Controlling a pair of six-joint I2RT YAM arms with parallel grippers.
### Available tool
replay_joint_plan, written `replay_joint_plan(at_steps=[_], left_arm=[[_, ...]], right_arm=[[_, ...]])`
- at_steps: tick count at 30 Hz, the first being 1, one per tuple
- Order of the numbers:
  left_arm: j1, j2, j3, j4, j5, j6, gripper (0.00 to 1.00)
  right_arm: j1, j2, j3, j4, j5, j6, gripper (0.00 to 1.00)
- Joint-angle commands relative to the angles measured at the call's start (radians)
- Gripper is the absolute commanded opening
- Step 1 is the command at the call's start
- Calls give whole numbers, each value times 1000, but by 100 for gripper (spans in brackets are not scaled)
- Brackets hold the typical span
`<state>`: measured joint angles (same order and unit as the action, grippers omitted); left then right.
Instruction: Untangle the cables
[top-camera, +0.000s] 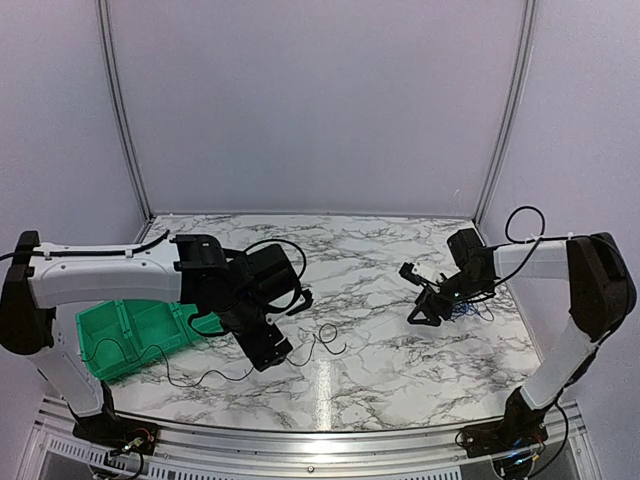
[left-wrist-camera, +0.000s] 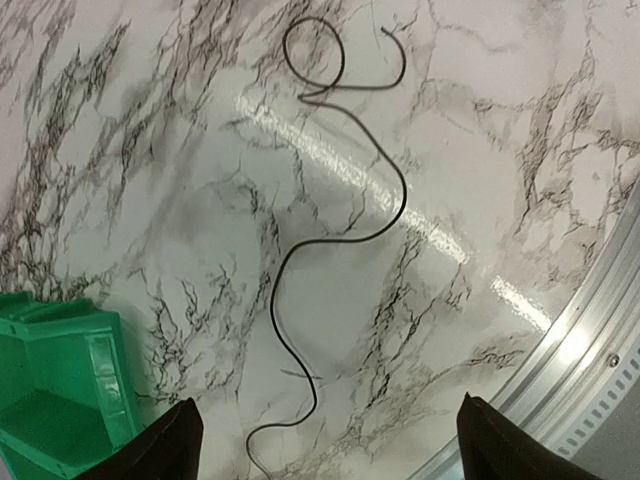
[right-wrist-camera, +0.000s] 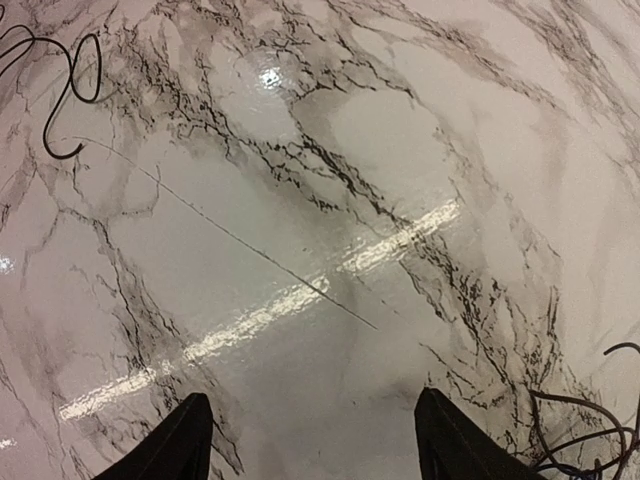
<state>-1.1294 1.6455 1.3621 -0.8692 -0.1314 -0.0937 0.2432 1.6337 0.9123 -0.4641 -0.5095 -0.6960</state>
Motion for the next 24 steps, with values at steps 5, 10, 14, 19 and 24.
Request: replay_joint_plan(at_steps=[5,10,14,19,24], left_arm=[[17,53,-102,-192,-68,-170,89],[19,104,-156,-244,-124,-196,85],[28,111,-188,-214,-159,-198,80],[28,119,-184,-145,-153,-147,72],[28,138,-180,-73,-13,-92,60]], right_arm=[[17,14,20,-10,0,-19,69],[19,18,22,-13,1,-20,69],[21,24,24,-16,2,-23,68],[24,39,28,-23,0,-23,68],[28,46,30,-27,4,-22,67]])
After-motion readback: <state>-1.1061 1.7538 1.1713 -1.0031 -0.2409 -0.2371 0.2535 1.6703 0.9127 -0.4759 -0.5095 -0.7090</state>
